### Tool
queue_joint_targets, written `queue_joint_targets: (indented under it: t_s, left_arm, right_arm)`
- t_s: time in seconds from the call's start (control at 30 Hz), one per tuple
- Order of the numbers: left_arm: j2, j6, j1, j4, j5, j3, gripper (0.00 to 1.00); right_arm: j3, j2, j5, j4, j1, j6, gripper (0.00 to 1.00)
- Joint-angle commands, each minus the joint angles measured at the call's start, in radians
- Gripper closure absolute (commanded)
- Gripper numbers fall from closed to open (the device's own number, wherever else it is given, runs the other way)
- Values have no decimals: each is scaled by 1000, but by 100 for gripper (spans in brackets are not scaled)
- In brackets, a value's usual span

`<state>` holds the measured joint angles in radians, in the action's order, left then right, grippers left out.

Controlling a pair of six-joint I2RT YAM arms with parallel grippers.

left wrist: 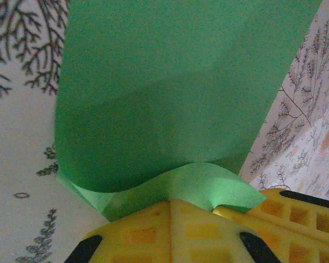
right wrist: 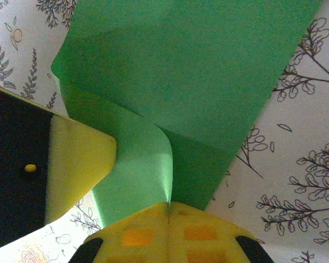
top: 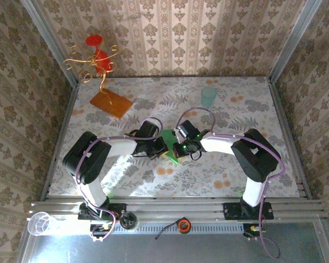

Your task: Fold a paper plane with a square sheet of paper (pick it up from the middle)

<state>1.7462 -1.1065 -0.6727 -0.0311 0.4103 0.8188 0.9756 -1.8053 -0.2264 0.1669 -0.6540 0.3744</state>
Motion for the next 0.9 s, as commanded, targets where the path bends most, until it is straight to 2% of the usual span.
queue_joint_targets:
  t_s: [0.0,0.1,0.27,0.4,0.57,0.87]
  left_arm:
    - [26,13,2,29,-12,6,91]
    - [31,12,2,32,-14,2,92]
    - [31,12,4,37,-25,-8,93]
    - [30,10,4,36,-30,-10,93]
    - [30,10,3,35,-31,-11,93]
    - [31,8,3,31,-37,-11,94]
  right_arm:
    - [10,-29,-11,77,7,16,100]
    - [25,-1,-37,83,11,37,96]
    - [68,71,-27,135,27,85,76]
    - [63,136,-13,159,42,101,69]
    - [31,194,-38,181,47,96,71]
    - [-39,211,-159,119,26,137,90]
